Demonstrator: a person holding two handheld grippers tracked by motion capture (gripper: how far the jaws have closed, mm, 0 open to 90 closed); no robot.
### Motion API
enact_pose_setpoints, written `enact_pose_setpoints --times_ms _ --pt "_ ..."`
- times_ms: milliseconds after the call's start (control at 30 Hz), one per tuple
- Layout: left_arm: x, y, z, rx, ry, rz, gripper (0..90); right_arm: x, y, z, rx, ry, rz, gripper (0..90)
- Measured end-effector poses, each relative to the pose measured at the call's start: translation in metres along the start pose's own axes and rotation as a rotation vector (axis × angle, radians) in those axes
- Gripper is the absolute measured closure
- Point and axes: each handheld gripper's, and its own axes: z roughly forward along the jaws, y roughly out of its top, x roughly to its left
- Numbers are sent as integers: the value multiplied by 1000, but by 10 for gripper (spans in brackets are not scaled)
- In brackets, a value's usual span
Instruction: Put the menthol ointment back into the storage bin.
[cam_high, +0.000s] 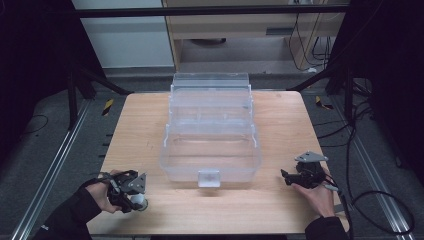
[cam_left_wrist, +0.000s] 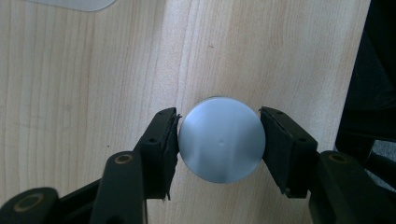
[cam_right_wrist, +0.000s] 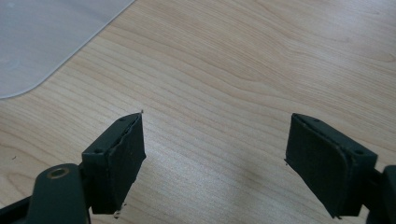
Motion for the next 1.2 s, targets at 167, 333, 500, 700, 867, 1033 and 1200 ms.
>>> enact_pose_setpoints --times_ms 167,333,500,700,867,1033,1200 --pt "0 1 -1 9 -1 9 495 0 0 1 4 0 -5 198" --pt "0 1 -1 20 6 14 499 0 0 0 6 3 -5 200" --pt "1 2 -6 3 13 12 500 1 0 1 9 9 -7 201" --pt "2 4 -25 -6 33 0 500 0 0 0 8 12 -10 201" --pt "6 9 -45 -16 54 -5 500 1 -1 -1 3 16 -5 201" --pt "9 12 -59 -24 65 -4 501 0 -1 -1 1 17 -12 201" --pt "15 16 -77 -30 85 -15 501 0 -1 -1 3 14 -9 201"
